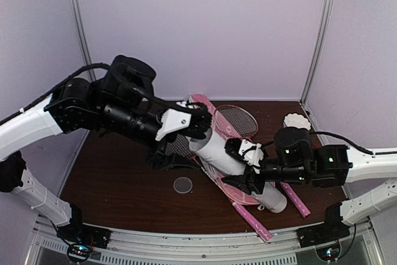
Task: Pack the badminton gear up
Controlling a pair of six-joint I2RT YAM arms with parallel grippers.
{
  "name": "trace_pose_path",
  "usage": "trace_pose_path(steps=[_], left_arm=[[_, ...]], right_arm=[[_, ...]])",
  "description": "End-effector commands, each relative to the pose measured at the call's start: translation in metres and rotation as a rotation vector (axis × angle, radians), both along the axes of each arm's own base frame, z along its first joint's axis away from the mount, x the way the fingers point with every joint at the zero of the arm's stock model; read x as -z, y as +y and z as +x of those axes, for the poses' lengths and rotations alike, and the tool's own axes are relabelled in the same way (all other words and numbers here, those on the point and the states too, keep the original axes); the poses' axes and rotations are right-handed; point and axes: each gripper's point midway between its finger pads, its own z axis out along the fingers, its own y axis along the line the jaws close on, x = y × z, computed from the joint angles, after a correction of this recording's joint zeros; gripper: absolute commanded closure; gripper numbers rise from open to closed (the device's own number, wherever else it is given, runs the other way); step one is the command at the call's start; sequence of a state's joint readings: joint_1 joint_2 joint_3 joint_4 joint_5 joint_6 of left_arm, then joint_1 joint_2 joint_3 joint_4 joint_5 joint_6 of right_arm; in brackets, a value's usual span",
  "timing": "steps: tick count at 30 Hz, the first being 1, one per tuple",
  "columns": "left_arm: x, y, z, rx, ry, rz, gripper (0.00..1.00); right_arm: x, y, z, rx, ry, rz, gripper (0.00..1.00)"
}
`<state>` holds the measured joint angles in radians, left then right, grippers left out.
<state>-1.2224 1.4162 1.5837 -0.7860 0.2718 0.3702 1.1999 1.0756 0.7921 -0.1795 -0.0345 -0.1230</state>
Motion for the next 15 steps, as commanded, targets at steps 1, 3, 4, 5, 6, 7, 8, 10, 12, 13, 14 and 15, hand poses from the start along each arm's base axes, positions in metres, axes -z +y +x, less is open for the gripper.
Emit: trace_pose_path(steps=[1, 3, 4, 5, 6, 7, 8, 10, 12, 13, 14, 15], left_arm=[[-0.053, 0.025, 0.014, -0.104, -0.035, -0.158, 0.29], [-0.058, 0.038, 0.029, -0.176, 0.005, -0.218, 0.29], [-0.057, 0.045, 0.039, -0.221, 0.042, -0.247, 0.29], [-0.054, 0.054, 0.051, -0.274, 0.087, -0.274, 0.3], [-0.042, 0.062, 0.065, -0.344, 0.14, -0.287, 0.3], [-0.036, 0.07, 0.077, -0.414, 0.199, -0.318, 0.3], [-0.031, 0.081, 0.089, -0.478, 0.243, -0.348, 0.3], [-0.006, 0.096, 0.112, -0.611, 0.31, -0.359, 0.31], [0.029, 0.11, 0.13, -0.745, 0.345, -0.315, 0.31], [0.048, 0.114, 0.136, -0.803, 0.359, -0.282, 0.31], [0.069, 0.118, 0.14, -0.852, 0.379, -0.242, 0.31], [0.088, 0.121, 0.144, -0.901, 0.404, -0.207, 0.31]], right_arm=[[-0.016, -0.001, 0.006, 0.037, -0.028, 0.06, 0.64], [-0.018, -0.002, 0.006, 0.044, -0.032, 0.06, 0.64], [-0.019, -0.004, 0.007, 0.049, -0.034, 0.058, 0.64], [-0.02, -0.005, 0.006, 0.05, -0.035, 0.057, 0.64], [-0.023, -0.007, 0.007, 0.055, -0.037, 0.06, 0.64], [-0.024, -0.009, 0.007, 0.062, -0.037, 0.061, 0.64], [-0.025, -0.012, 0.007, 0.068, -0.036, 0.062, 0.64], [-0.026, -0.019, 0.008, 0.09, -0.037, 0.063, 0.64], [-0.025, -0.025, 0.01, 0.112, -0.038, 0.054, 0.64], [-0.023, -0.027, 0.01, 0.123, -0.036, 0.047, 0.64], [-0.022, -0.03, 0.011, 0.133, -0.035, 0.041, 0.64], [-0.02, -0.033, 0.011, 0.14, -0.031, 0.04, 0.64]])
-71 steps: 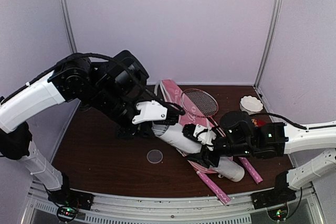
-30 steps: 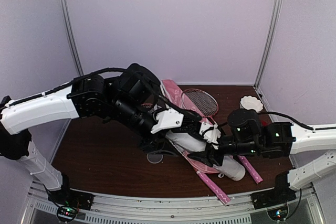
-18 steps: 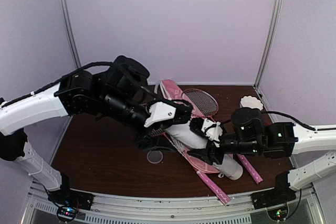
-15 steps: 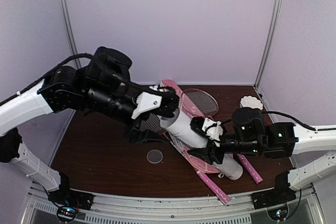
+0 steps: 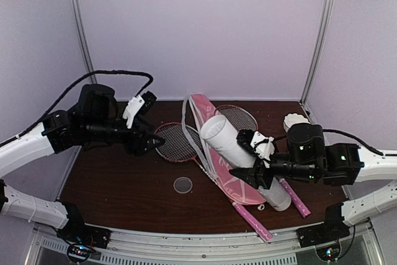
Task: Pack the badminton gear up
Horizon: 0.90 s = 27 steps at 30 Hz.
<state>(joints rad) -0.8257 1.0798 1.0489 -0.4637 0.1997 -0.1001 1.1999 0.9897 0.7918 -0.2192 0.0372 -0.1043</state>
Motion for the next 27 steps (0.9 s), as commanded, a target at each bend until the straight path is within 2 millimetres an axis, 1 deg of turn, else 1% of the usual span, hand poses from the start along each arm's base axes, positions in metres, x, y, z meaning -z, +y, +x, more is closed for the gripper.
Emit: trace_pose_path(steps=[1, 3, 5, 8, 11, 14, 21, 24, 27], left_arm=[[0.056, 0.011, 0.026, -0.238, 0.163, 0.005, 0.32], [0.09, 0.009, 0.024, -0.247, 0.231, 0.041, 0.36], [0.117, 0.008, 0.025, -0.267, 0.271, 0.059, 0.42], [0.147, 0.006, 0.032, -0.297, 0.307, 0.102, 0.47], [0.17, 0.0, 0.037, -0.294, 0.336, 0.159, 0.52], [0.186, -0.011, 0.043, -0.28, 0.357, 0.201, 0.57], [0.215, -0.035, 0.054, -0.25, 0.383, 0.28, 0.61], [0.226, -0.041, 0.055, -0.237, 0.392, 0.314, 0.62], [0.233, -0.043, 0.056, -0.232, 0.396, 0.34, 0.64]], right_arm=[[0.002, -0.016, 0.005, 0.075, 0.002, 0.001, 0.64], [0.005, -0.021, 0.006, 0.091, 0.007, 0.001, 0.64], [0.009, -0.025, 0.006, 0.099, 0.011, -0.011, 0.64], [0.013, -0.029, 0.006, 0.11, 0.011, -0.026, 0.64], [0.013, -0.032, 0.006, 0.115, 0.009, -0.031, 0.64], [0.014, -0.034, 0.006, 0.118, 0.006, -0.044, 0.64], [0.013, -0.037, 0.005, 0.113, 0.0, -0.056, 0.64], [0.012, -0.038, 0.005, 0.114, -0.008, -0.063, 0.64], [0.012, -0.038, 0.006, 0.114, -0.011, -0.065, 0.64]])
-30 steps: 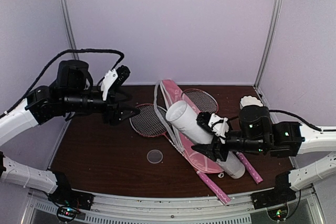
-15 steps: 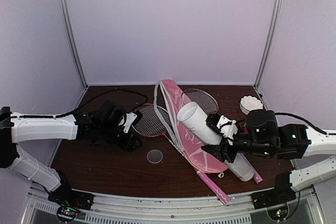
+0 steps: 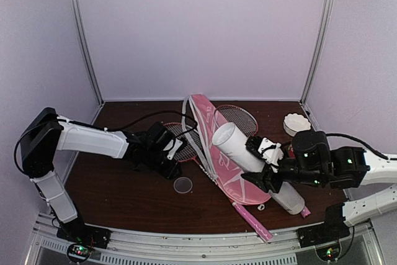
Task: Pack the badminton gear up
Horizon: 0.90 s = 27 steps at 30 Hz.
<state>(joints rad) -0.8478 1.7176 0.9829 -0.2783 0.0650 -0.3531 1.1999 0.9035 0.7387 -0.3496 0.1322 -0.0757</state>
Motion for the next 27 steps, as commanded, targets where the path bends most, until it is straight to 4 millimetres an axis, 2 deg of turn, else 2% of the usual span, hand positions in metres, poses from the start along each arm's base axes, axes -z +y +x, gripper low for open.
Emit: trace_pose_path(steps=[1, 7, 13, 21, 27], left_arm=[[-0.002, -0.013, 0.009, 0.027, -0.037, 0.003, 0.65], [0.012, -0.014, 0.009, 0.057, -0.036, 0.094, 0.68], [0.023, -0.01, 0.0, 0.084, -0.008, 0.135, 0.73], [0.026, -0.005, -0.004, 0.103, -0.01, 0.163, 0.93], [0.032, -0.003, -0.005, 0.116, -0.002, 0.186, 0.91]], right_arm=[[-0.012, -0.002, 0.002, 0.014, -0.029, 0.022, 0.64], [-0.009, 0.001, 0.003, 0.01, -0.024, 0.008, 0.64], [-0.009, 0.003, 0.003, 0.004, -0.027, 0.005, 0.64], [-0.008, 0.004, 0.003, 0.002, -0.027, 0.007, 0.64], [-0.012, 0.005, 0.003, -0.001, -0.028, 0.003, 0.64]])
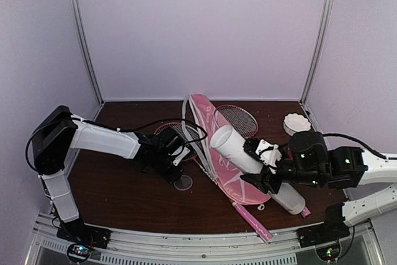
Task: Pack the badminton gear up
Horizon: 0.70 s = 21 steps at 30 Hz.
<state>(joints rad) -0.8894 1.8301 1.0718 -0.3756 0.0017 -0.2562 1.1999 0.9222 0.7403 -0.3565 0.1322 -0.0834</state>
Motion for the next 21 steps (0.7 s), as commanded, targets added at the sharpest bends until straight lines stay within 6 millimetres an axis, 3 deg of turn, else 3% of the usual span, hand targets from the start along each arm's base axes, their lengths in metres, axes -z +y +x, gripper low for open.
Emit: trace_pose_path(steps=[1, 8, 13, 17, 21], left_arm=[[0.007, 0.001, 0.0, 0.022, 0.002, 0.032, 0.91], [0.012, -0.002, -0.004, 0.054, 0.012, 0.042, 0.85], [0.001, -0.003, -0.001, 0.048, -0.005, 0.029, 0.99], [-0.047, 0.0, 0.006, 0.012, -0.077, -0.062, 1.0], [-0.135, 0.007, 0.005, 0.014, -0.217, -0.226, 1.0]], right_arm=[[-0.019, 0.003, 0.003, 0.004, -0.032, 0.031, 0.64], [-0.017, 0.004, 0.004, 0.004, -0.03, 0.021, 0.64], [-0.015, 0.006, 0.003, -0.002, -0.028, 0.014, 0.64], [-0.016, 0.008, 0.002, -0.023, -0.042, 0.012, 0.64], [-0.016, 0.011, -0.002, -0.063, -0.062, 0.014, 0.64]])
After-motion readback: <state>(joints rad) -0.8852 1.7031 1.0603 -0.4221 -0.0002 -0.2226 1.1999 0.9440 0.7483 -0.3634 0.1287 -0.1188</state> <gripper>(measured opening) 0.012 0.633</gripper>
